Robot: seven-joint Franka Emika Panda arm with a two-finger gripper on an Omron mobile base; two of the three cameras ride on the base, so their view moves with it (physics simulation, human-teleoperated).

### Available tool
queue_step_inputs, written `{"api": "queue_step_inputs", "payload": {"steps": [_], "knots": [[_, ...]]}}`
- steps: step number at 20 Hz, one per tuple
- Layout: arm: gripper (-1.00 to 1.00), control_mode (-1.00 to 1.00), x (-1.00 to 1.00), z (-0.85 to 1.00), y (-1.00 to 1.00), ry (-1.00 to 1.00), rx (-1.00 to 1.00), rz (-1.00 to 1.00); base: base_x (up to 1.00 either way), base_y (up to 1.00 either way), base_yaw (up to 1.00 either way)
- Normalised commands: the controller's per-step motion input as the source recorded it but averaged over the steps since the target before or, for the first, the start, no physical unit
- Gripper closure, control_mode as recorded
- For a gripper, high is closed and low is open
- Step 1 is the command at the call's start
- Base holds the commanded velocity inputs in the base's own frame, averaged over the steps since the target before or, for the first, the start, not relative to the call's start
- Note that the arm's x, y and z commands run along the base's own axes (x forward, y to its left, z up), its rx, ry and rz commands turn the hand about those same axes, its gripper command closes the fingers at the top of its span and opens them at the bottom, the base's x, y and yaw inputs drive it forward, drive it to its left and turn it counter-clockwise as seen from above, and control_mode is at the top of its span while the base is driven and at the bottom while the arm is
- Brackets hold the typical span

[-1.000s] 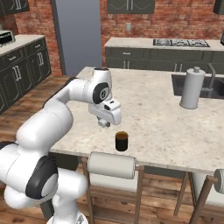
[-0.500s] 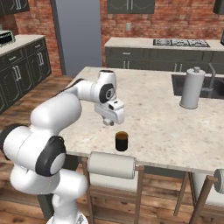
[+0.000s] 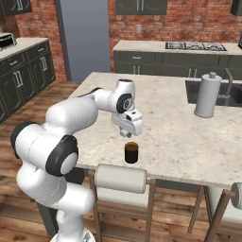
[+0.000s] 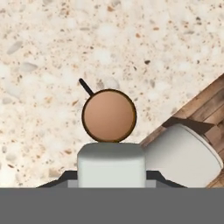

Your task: Pick up the marshmallow and place it in the cup of hot chocolate on the dining counter.

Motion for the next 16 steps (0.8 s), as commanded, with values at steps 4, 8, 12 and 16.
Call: {"api": "queue_step_inputs", "payload": {"steps": [4, 8, 12, 16], "knots": [[1.00, -1.00, 0.24, -0.16, -0.16, 0.04, 0.00, -0.06, 0.00, 0.00, 0.00], [1.00, -1.00, 0.23, -0.13, -0.12, 0.06, 0.00, -0.05, 0.00, 0.00, 0.00], [1.00, -1.00, 0.17, -0.09, 0.00, 0.05, 0.00, -0.05, 0.00, 0.00, 0.00], [1.00, -1.00, -0.04, -0.03, 0.00, 0.00, 0.00, 0.00, 0.00, 0.00, 0.00]]}}
